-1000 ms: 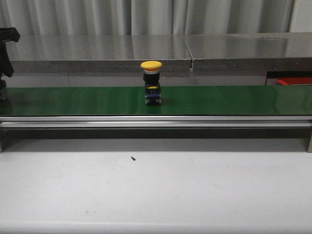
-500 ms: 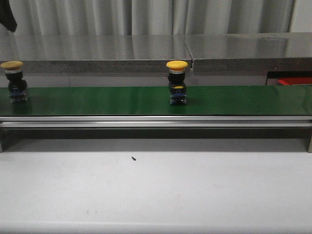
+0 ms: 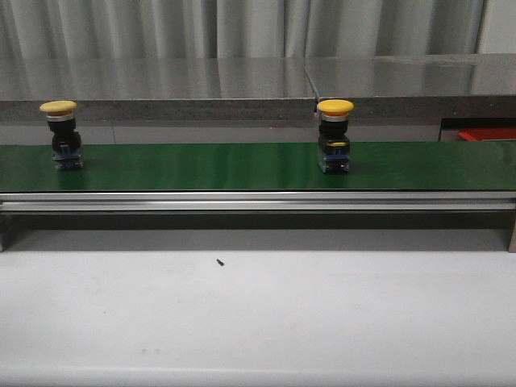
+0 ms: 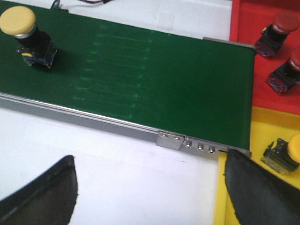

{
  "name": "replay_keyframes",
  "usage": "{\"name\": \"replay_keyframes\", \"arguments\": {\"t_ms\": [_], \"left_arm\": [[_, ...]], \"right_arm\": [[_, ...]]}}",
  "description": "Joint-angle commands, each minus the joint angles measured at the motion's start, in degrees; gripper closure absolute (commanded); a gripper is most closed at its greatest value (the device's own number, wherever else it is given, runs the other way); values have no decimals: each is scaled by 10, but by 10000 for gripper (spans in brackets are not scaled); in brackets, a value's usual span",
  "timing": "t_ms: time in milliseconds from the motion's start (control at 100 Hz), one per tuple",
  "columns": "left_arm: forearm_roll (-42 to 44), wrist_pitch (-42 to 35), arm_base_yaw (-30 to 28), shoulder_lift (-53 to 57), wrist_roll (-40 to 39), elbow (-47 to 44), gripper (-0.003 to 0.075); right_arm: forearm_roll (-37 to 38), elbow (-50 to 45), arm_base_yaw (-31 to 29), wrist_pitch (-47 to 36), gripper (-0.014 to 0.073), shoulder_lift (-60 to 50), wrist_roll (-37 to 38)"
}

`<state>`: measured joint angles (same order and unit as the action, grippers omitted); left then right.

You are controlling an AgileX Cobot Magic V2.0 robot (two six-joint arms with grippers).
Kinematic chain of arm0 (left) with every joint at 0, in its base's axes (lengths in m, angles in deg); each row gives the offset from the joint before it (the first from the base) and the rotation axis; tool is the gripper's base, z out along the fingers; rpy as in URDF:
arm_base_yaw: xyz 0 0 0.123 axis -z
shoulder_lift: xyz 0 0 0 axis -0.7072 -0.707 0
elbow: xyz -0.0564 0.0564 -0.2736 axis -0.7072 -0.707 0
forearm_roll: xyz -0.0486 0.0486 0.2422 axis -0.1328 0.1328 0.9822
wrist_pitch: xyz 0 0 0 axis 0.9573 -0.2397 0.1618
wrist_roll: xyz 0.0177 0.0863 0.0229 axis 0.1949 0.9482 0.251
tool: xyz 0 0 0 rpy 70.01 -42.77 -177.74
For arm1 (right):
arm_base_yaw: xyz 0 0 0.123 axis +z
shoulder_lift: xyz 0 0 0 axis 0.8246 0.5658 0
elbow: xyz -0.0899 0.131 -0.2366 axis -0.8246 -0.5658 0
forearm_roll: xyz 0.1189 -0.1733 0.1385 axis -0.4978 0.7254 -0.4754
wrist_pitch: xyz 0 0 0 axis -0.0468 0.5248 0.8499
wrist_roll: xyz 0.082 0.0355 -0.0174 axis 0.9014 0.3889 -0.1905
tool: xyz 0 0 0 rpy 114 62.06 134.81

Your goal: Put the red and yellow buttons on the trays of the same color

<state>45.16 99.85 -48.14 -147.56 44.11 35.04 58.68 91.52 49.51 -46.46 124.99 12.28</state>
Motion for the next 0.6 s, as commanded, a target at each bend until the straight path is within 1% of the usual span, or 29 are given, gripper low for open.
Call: {"name": "replay_keyframes", "arguments": {"t_ms": [0, 20, 30, 40, 200, 350, 590], "left_arm": [[-11, -41, 5, 46, -1, -23, 660], [-11, -41, 5, 53, -1, -31, 698], [-11, -42, 5, 58, -1, -34, 735], [-11, -42, 5, 60, -1, -38, 741], [-11, -44, 5, 97, -1, -75, 739], [-11, -44, 5, 103, -1, -77, 739], [-11, -44, 5, 103, -1, -77, 739]], "right_arm": [[-13, 54, 9, -8, -37, 47, -3], [-13, 63, 15, -6, -37, 67, -3], [-13, 66, 16, -6, -37, 72, -3], [-13, 72, 18, -6, -37, 77, -3], [-12, 139, 52, -6, -37, 188, -3], [-12, 194, 89, -3, -37, 272, -3], [-13, 271, 120, 17, -37, 354, -3]]}}
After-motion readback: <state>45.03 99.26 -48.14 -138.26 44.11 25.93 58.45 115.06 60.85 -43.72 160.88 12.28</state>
